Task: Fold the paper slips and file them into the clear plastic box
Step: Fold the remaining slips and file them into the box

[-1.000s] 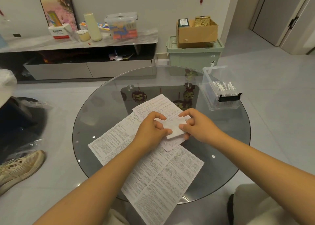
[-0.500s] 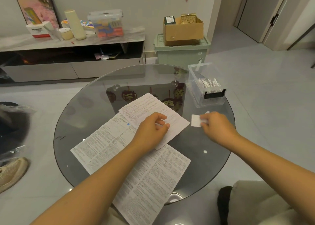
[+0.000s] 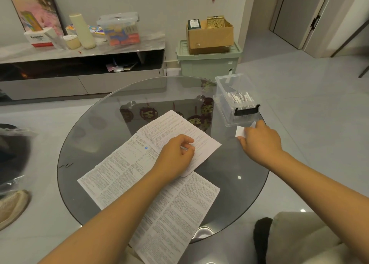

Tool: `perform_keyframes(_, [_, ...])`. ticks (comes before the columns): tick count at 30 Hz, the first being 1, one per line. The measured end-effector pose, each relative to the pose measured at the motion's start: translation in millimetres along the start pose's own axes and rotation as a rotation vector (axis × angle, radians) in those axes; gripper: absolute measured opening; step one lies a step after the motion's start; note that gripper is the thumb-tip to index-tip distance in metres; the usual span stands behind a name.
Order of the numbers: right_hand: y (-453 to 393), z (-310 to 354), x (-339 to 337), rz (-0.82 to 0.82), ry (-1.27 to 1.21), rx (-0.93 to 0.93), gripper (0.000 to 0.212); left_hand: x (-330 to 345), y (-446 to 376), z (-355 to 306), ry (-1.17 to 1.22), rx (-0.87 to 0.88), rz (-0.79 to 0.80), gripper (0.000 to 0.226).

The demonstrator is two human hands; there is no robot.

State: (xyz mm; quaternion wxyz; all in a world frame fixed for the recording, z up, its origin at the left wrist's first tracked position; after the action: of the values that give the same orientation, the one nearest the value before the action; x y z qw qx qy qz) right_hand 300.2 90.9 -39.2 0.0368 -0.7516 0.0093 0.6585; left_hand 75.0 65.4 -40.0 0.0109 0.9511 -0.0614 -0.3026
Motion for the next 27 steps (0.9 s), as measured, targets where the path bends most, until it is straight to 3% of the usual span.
perform_keyframes(7, [-0.6,5.2,1.5,0.005,-0.168,-0.009,0.040,-2.9,-0.1,1.3,-0.009,0.000,0.018,0.023])
perform_keyframes(23, [-4.0,14.1,7.2,0.047,-0.334,0.015,0.030,-5.0,-0.6,2.8,-0.014,-0.008,0.017,0.022])
perform_keyframes(27, [-0.3,13.1,2.7,0.095,-0.295,0.031,0.037,-4.8,-0.8,2.3,-0.024,-0.001,0.017,0.022])
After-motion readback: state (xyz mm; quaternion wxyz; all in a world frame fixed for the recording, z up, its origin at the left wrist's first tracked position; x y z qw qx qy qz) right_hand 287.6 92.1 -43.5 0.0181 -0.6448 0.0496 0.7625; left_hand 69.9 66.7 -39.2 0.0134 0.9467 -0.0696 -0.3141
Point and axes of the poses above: each hand's wrist, its own y-axis away from the middle knuckle, its own x-axis out of the palm, z = x × y, the point moved 2 cm from there along -y, towards the middle knuckle, and after that the axes turned 4 degrees about y, right-handed, at the moved point
